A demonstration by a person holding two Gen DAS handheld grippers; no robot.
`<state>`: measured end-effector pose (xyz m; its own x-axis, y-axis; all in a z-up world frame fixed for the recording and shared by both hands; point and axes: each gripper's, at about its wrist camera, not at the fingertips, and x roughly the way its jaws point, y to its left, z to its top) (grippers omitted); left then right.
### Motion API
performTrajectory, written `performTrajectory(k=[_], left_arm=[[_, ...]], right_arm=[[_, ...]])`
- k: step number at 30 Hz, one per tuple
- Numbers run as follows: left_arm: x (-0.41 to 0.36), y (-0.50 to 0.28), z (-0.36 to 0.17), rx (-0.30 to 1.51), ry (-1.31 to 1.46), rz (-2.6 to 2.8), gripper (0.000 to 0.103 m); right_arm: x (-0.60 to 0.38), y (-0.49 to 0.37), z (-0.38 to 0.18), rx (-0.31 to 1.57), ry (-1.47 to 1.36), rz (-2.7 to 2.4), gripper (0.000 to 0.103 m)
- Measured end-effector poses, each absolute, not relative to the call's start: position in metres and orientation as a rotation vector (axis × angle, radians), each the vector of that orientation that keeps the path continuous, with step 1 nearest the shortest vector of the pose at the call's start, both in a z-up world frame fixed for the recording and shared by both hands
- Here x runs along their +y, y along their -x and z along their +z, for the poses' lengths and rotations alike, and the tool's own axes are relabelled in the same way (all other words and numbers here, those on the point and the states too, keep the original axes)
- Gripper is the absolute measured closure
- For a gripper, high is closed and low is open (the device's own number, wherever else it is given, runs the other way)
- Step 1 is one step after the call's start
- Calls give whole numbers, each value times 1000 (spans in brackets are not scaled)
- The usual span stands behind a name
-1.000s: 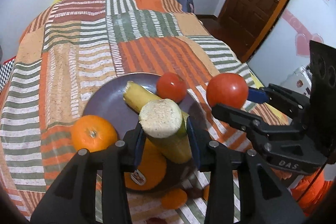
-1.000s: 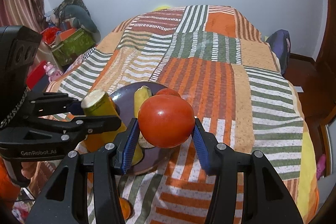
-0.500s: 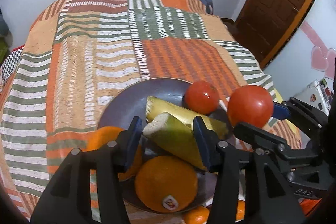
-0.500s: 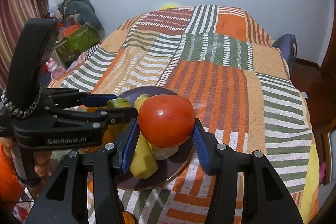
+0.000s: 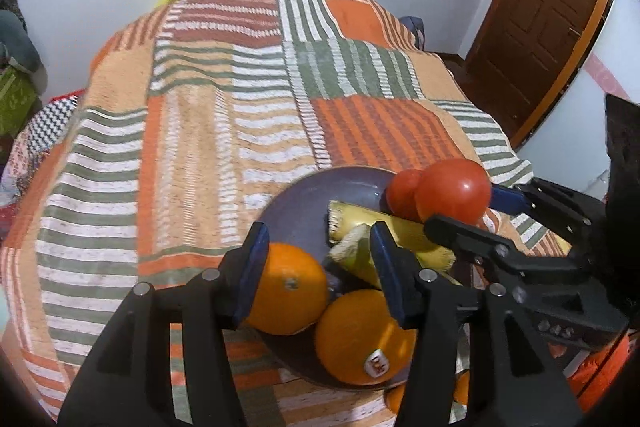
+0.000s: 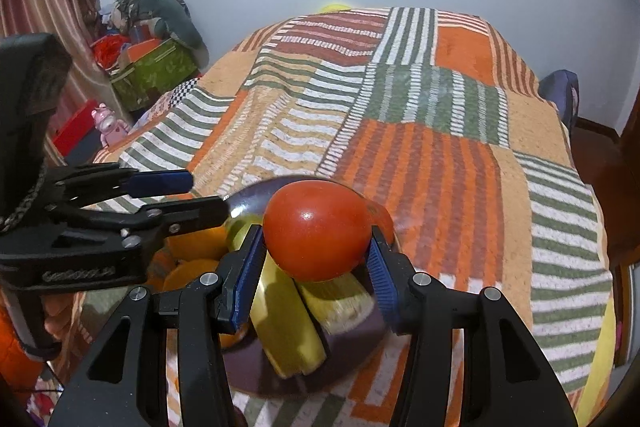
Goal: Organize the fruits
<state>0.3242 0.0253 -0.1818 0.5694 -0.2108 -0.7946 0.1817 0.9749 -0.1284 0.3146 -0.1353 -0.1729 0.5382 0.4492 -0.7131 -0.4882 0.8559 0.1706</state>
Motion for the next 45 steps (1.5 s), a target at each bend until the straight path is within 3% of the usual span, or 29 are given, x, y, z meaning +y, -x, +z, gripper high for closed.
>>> performTrajectory(k=[3, 11, 28, 45], left_arm=[[34, -320, -176, 901, 17, -190, 41], [40, -321, -175, 895, 31, -192, 41], [2, -330, -185, 923, -6, -246, 35], [31, -239, -151, 873, 17, -174, 33]], right_arm=[[-128, -323, -175, 848, 48, 570, 56], [-116, -316, -194, 878, 94, 581, 55], [-135, -292, -180, 841, 115, 558, 51], [-169, -229, -161, 835, 81, 516, 50]])
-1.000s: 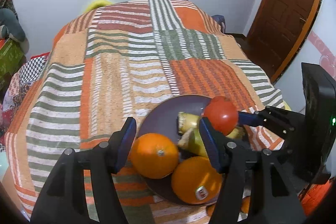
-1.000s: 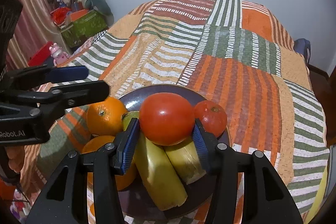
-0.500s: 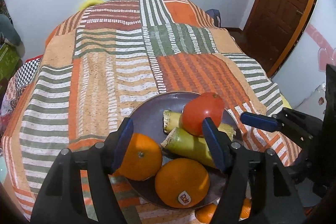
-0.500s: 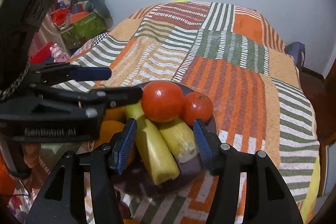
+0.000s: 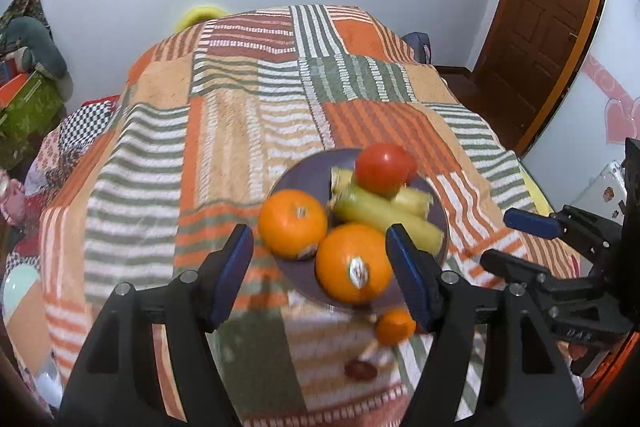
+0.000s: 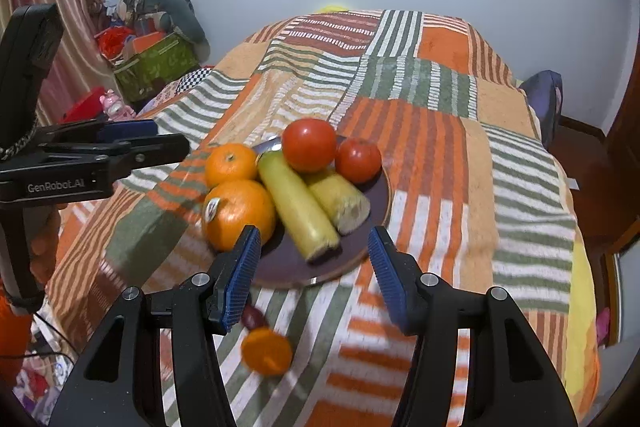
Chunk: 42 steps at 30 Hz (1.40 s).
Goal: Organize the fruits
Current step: 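Open both tools and withdraw them from the plate, then grasp a dark red date with the left tool while the right tool grasps a small mandarin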
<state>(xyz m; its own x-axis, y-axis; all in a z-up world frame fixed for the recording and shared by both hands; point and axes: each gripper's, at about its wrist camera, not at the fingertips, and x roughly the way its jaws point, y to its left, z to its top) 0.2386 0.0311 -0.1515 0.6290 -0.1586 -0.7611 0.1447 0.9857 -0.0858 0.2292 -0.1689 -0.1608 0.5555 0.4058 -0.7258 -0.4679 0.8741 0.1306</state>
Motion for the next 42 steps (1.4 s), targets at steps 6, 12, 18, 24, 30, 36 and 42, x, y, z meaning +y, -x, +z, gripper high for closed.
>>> performTrajectory(k=[6, 12, 18, 24, 30, 36, 42], left_arm=[[32, -200, -162, 905, 4, -163, 33], [30, -173, -180, 959, -2, -164, 33], [24, -164, -203, 1018, 24, -184, 33], [13, -164, -220, 1047, 18, -210, 33], [4, -171, -234, 1072, -2, -238, 50], [0, -177, -242, 1082, -9, -242, 62], [2, -181, -246, 1087, -9, -238, 76]], right_arm=[[-171, -206, -177, 888, 55, 526, 50], [-172, -190, -202, 957, 20, 541, 50], [-166, -187, -216, 998, 38, 559, 51], [-157, -189, -226, 1020, 58, 584, 65], [-161, -192, -227, 1018, 47, 585, 69], [-159, -192, -226, 1012, 54, 588, 70], [-163, -190, -218, 986, 46, 588, 70]])
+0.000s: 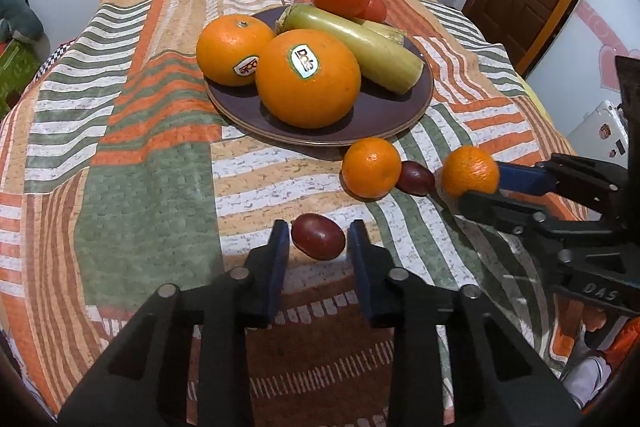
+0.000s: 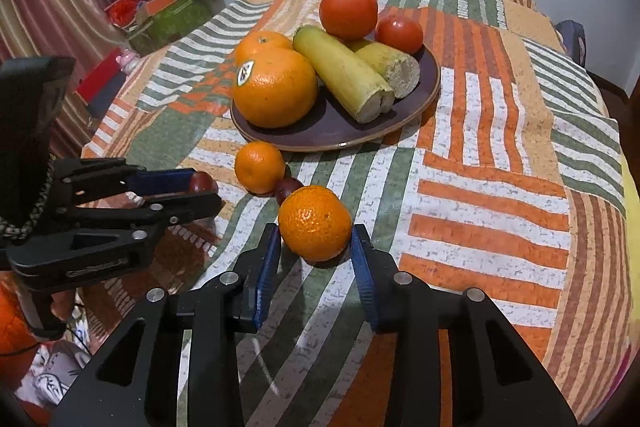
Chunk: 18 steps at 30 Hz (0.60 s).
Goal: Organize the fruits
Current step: 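Grasp a dark red date with the left tool while the right tool grasps a small mandarin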
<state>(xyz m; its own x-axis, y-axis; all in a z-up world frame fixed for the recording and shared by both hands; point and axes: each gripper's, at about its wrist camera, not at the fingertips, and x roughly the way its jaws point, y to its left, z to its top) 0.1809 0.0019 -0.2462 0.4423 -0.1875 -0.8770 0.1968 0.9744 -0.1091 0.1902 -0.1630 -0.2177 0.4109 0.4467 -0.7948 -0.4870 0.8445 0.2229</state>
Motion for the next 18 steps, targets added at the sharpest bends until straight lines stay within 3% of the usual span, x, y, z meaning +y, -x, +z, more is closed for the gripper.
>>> performTrajectory(k=[18], left_arm=[[11, -198, -202, 973, 13, -231, 77]], right_arm=[[-173, -213, -187, 887, 33, 543, 70]])
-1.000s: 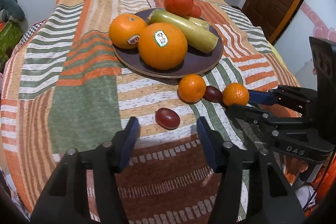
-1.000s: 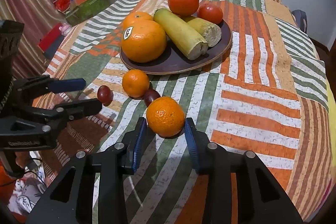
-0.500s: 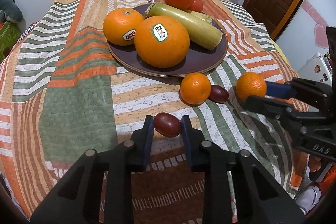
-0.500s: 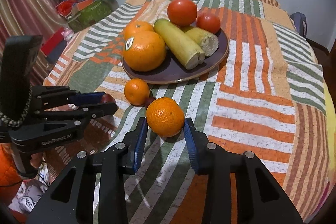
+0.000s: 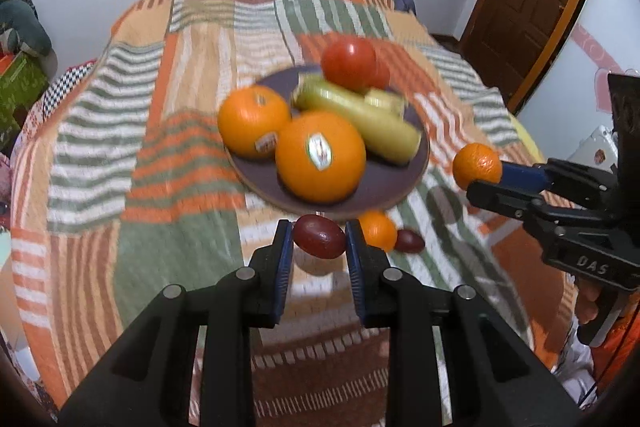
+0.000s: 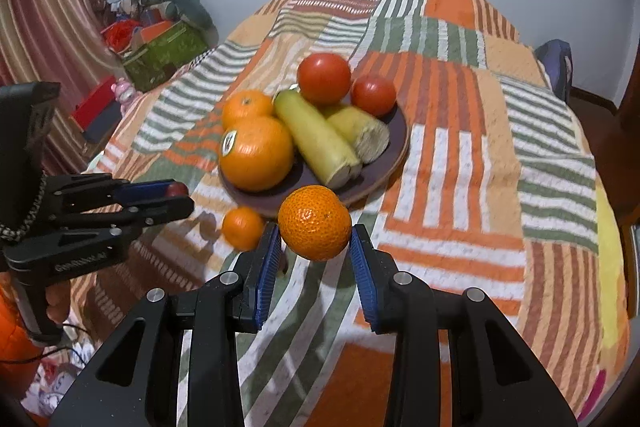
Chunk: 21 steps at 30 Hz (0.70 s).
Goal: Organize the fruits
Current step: 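Set the date on the plate with the left tool while the right tool sets the mandarin there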
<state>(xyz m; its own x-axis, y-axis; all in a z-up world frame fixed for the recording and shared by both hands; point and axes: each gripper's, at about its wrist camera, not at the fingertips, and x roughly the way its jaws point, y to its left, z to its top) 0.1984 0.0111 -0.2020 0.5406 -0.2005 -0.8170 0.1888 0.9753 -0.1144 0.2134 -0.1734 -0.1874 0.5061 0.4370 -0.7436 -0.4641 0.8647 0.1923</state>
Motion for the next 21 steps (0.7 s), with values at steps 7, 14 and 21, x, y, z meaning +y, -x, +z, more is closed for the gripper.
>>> performTrajectory(k=[7, 14, 21], left_arm=[[10, -224, -185, 922, 9, -232, 77], [7, -248, -185, 907, -5, -234, 77], [10, -270, -195, 920, 7, -225, 77]], right_arm=[[-176, -237, -180, 850, 30, 516, 70], [-182, -260, -189, 862, 18, 484, 70], [-183, -273, -202, 893, 5, 470, 70]])
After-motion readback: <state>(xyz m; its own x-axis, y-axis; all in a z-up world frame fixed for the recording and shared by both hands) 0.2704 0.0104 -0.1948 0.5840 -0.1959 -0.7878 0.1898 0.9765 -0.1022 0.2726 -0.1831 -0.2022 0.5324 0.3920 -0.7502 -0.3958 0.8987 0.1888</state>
